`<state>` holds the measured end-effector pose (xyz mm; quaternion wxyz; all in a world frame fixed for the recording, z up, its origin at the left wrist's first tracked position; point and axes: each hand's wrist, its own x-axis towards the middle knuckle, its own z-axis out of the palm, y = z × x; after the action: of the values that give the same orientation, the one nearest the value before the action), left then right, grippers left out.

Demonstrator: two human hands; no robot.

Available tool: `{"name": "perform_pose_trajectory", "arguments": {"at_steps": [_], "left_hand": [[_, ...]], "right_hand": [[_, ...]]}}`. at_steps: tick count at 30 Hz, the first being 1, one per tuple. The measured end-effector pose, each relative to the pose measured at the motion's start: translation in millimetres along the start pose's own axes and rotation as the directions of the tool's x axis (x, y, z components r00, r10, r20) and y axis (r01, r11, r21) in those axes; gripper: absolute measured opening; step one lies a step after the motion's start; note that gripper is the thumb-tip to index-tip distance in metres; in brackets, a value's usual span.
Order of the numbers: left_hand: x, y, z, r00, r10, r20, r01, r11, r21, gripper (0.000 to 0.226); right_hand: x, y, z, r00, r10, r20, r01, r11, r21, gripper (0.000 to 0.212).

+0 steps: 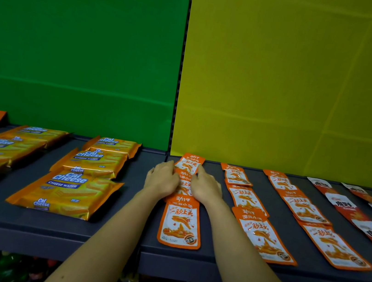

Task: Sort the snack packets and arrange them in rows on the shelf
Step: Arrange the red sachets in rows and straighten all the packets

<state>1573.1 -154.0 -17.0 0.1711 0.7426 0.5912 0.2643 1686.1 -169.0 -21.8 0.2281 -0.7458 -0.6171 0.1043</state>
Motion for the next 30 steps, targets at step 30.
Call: {"name": "perform_pose_trajectory", "arguments": {"at_steps": [30], "left_hand": [[-19.4,-16.3,-80.5,0.964,0.149,-0.221,-0.131,0.987,0.094,0.032]], "right_hand": [[-23.1,-28.0,-36.7,0.987,-0.121,-0.102,0.142,0.962,0.235,0.045]]}}
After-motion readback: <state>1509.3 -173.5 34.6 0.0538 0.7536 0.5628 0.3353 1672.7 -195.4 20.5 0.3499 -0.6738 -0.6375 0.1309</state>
